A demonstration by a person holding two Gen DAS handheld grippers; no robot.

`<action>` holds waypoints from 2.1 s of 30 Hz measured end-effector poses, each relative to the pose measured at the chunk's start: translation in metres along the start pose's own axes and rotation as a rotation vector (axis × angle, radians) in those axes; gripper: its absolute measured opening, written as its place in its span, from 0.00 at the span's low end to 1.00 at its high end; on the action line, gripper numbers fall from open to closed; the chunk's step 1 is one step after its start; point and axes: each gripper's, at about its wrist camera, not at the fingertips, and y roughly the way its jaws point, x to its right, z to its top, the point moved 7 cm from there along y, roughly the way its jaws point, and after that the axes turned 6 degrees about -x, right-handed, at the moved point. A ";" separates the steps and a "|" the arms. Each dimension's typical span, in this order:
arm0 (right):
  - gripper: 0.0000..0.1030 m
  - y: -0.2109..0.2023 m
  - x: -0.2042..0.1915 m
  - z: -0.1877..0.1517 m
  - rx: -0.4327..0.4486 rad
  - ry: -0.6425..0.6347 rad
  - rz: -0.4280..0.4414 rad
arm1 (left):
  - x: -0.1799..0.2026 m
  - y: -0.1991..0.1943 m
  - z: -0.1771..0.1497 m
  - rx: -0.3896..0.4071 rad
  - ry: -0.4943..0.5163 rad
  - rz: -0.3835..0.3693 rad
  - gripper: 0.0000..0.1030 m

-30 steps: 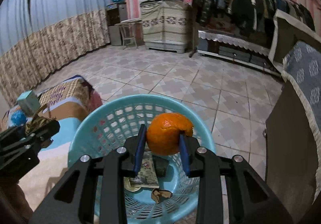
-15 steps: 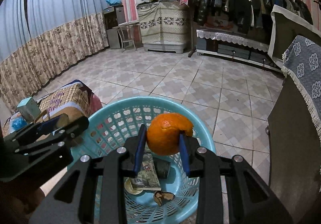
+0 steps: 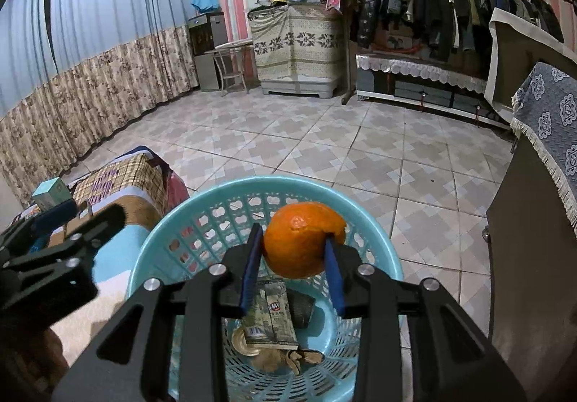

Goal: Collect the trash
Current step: 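Open the right tool to drop the orange into the basket, then move both tools back over the bed toward the mask and blue bag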

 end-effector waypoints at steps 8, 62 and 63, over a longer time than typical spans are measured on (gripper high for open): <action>0.71 0.003 -0.005 -0.001 0.012 0.003 -0.035 | -0.037 -0.010 -0.007 0.001 -0.045 0.051 0.83; 0.94 0.002 -0.298 -0.073 -0.074 -0.391 0.230 | -0.420 -0.104 -0.141 -0.149 -0.430 0.513 0.29; 0.94 0.001 -0.306 -0.071 -0.077 -0.390 0.239 | -0.421 -0.110 -0.140 -0.137 -0.441 0.510 0.29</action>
